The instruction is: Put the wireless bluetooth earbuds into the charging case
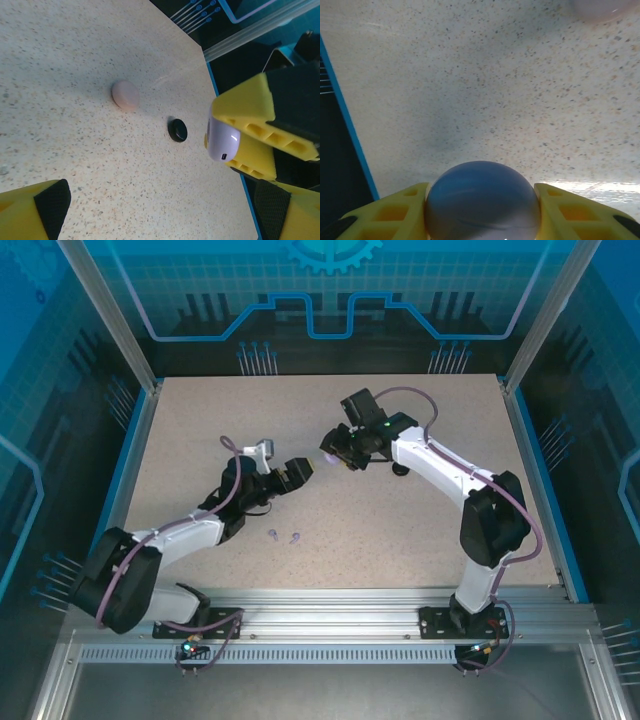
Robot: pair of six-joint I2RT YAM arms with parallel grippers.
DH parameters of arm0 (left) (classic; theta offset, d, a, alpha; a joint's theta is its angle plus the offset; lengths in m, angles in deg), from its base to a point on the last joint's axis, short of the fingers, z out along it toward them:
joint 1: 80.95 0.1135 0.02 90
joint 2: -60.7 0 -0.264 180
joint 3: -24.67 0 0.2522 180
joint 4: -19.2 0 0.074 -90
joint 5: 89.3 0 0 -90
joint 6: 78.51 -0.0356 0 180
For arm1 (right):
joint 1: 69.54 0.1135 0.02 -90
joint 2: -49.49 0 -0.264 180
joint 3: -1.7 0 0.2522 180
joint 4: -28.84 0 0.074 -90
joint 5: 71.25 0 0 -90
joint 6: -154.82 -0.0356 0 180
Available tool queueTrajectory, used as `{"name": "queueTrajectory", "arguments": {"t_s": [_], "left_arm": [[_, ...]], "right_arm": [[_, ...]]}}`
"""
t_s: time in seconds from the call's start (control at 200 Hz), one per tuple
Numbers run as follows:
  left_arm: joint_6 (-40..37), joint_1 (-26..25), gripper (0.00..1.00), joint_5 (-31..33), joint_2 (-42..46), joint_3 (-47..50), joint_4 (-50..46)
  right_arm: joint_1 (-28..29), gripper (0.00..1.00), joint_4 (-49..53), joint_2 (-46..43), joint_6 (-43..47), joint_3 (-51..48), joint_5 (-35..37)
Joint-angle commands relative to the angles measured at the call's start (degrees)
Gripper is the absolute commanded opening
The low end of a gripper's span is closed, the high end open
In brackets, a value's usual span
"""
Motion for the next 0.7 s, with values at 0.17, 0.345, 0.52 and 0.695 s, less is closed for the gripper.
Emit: {"name": "queueTrajectory", "arguments": {"t_s": [0.17, 0.345, 0.52, 0.695], "left_arm": [[1.16, -2.96, 0.89, 3.67, -5.06, 0.26, 11.73], [1.24, -3.69, 0.77, 5.29, -6.48, -0.16, 14.14], [1.59, -4.27, 0.63, 5.88, -8.51, -0.69, 15.85], [2.11, -4.95, 0.6, 7.24, -10.53, -1.27, 17.83]], "right_arm": [[1.87, 0.37, -4.77, 2.93, -9.88, 2.01, -3.87], [2.88, 0.37, -5.43, 3.44, -11.51, 2.49, -4.06], [3.24, 0.37, -5.82, 3.63, -12.04, 2.57, -4.56], [3.31, 0.38, -6.18, 3.8, -12.38, 2.45, -5.42]]}}
